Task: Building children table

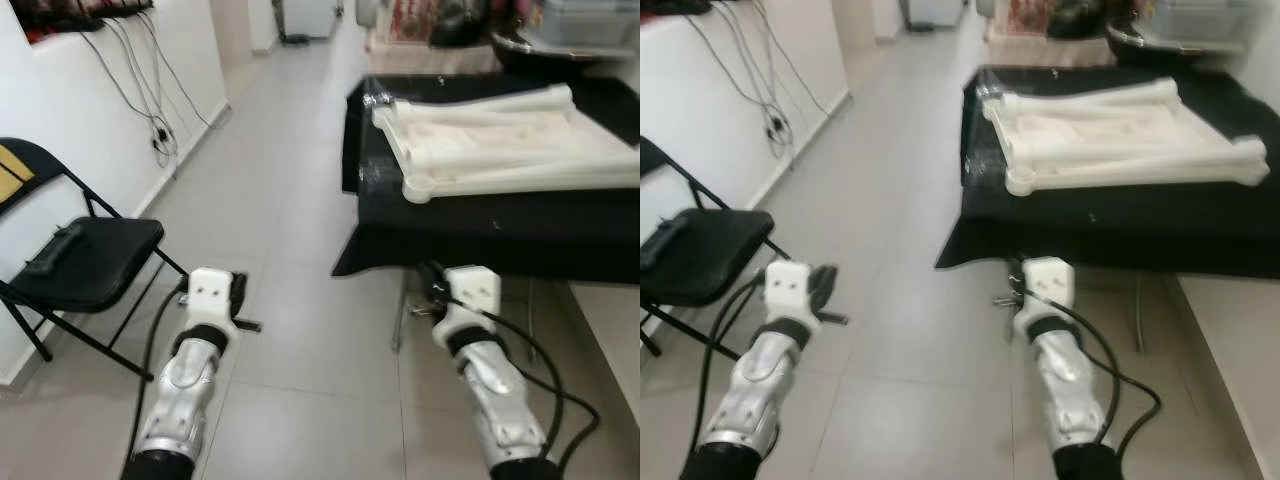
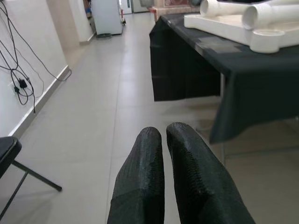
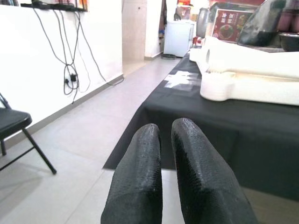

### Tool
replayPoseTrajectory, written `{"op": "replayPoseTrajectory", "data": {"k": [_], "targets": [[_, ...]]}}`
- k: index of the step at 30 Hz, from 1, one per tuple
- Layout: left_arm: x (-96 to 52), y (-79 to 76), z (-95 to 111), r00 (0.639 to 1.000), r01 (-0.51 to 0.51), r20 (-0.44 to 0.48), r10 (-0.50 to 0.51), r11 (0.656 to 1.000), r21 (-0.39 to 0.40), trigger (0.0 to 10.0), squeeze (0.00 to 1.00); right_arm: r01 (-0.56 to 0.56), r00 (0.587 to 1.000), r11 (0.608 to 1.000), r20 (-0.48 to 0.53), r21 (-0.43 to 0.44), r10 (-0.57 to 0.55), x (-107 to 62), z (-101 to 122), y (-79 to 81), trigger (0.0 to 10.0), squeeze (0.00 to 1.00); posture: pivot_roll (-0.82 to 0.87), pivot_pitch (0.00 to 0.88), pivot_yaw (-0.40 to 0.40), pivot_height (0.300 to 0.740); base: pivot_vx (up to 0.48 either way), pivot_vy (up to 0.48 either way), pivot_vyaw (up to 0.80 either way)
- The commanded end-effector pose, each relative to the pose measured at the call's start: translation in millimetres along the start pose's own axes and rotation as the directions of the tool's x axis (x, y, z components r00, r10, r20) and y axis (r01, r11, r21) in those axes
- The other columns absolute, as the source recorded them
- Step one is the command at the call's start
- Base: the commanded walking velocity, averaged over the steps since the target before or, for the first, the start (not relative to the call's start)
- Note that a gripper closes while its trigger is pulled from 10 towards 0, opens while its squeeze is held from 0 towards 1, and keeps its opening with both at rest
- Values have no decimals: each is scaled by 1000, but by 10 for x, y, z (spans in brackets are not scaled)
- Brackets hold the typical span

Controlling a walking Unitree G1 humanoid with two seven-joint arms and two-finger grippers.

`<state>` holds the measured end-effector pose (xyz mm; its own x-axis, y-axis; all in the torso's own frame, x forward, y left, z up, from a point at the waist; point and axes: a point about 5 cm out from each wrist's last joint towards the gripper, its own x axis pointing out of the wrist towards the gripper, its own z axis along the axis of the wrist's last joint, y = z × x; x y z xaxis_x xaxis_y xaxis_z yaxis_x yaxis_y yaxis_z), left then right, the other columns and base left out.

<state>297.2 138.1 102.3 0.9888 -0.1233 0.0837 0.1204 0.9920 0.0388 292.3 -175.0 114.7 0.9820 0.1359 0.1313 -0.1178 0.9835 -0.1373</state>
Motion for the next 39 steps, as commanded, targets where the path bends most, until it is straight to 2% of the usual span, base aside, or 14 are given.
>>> {"op": "replayPoseTrajectory", "data": {"k": [1, 3, 9, 13, 14, 17, 18, 21, 25, 34, 35, 36, 39], "targets": [[-64, 7, -103, 999, -21, -46, 22, 999, 28, 10000, 0, -10, 1000, 1000, -20, -13, 9, -57, -57, 44, 10000, 0, -13, 0, 31, 740, 0, 0, 0], [-93, 14, -137, 998, -42, -51, 46, 997, 66, 10000, 0, -29, 999, 999, -27, -14, 28, -107, -110, 108, 10000, 0, -11, 0, 23, 740, 0, 0, 0], [-153, 33, -35, 998, -36, -47, 42, 992, 122, 10000, 0, -53, 998, 999, -47, -5, 52, -104, -59, 83, 10000, 0, 1, 0, 14, 740, 0, 0, 0], [-188, 102, 27, 997, -38, -63, 46, 991, 131, 10000, 0, -65, 995, 998, -76, 7, 66, -125, -27, 60, 10000, 0, 10, 0, 8, 740, 0, 0, 0], [-207, 106, 6, 996, -42, -75, 51, 992, 122, 10000, 0, -64, 995, 998, -81, 17, 65, -135, -33, 68, 10000, 686, 14, 0, 8, 740, 0, 0, 0], [-233, 99, -23, 994, -50, -88, 60, 992, 114, 10000, 0, -64, 994, 998, -85, 28, 66, -151, -39, 86, 10000, 686, 14, 0, 8, 740, 0, 0, 0], [-265, 115, -76, 991, -61, -116, 71, 994, 86, 10000, 0, -58, 995, 998, -84, 32, 60, -177, -53, 109, 10000, 1000, 13, 0, 18, 740, 0, 0, 0], [-286, 165, -91, 987, -69, -143, 73, 997, 27, 10000, 0, -35, 997, 998, -65, 43, 37, -212, -25, 118, 10000, 1000, 15, 0, 24, 740, 0, 0, 0], [-270, 129, -41, 990, -37, -132, 42, 999, 37, 10000, 0, -39, 997, 998, -59, 47, 41, -179, 2, 117, 10000, 1000, 14, 0, 34, 740, 0, 0, 0], [-248, 116, 61, 996, -12, -93, 10, 1000, -18, 10000, 0, -42, 998, 998, -44, 38, 44, -90, 83, 126, 10000, 1000, 26, 0, 24, 740, 0, 0, 0], [-244, 109, 80, 997, -8, -81, 6, 1000, -22, 10000, 0, -37, 998, 999, -59, 16, 38, -69, 75, 118, 10000, 1000, 26, 0, 22, 740, 311, 0, 0], [-239, 109, 89, 997, -6, -78, 3, 1000, -28, 10000, 0, -49, 996, 999, -68, 12, 49, -59, 68, 124, 10000, 0, 26, 0, 22, 740, 409, 0, 0], [-233, 107, 96, 997, -4, -81, 1, 999, -34, 10000, 0, -63, 994, 998, -94, -2, 63, -57, 45, 124, 10000, 0, 24, 0, 21, 740, 426, 0, 296]]}}
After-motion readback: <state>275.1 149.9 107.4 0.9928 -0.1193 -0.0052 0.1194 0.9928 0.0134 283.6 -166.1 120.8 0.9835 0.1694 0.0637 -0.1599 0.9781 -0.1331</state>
